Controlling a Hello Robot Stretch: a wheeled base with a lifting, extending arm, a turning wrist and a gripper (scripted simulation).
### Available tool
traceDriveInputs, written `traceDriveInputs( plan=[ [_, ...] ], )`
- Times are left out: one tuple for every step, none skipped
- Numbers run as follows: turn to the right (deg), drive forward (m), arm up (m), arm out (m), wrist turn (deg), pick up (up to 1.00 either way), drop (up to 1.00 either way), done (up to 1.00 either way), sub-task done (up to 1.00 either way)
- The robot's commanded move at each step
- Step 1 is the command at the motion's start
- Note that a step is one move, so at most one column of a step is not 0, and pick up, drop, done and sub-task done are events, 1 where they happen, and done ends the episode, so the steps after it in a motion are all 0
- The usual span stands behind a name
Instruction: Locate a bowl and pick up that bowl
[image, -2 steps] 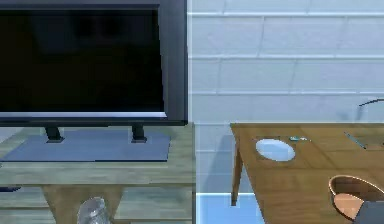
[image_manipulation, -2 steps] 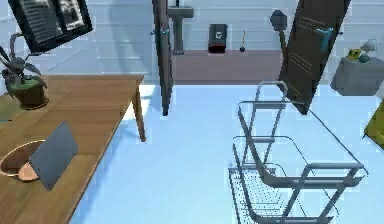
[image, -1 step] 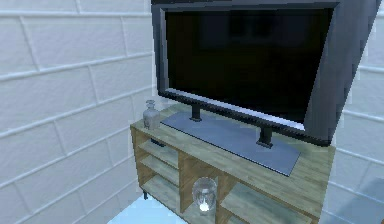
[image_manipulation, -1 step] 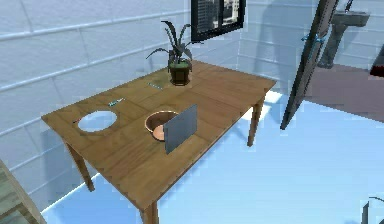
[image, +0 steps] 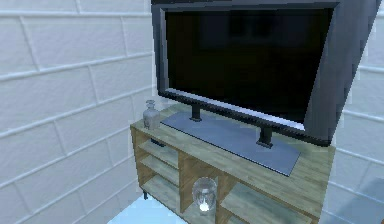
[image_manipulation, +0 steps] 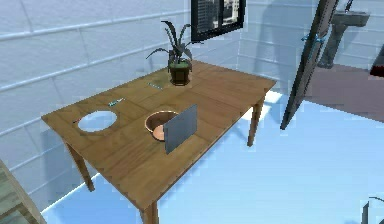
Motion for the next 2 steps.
traceDriveInputs(
  plan=[
    [0.0,0.00,0.38,0.00,0.0,0.00,0.00,0.00,0.00],
    [0.0,0.00,0.00,0.50,0.0,0.00,0.00,0.00,0.00]
  ],
)
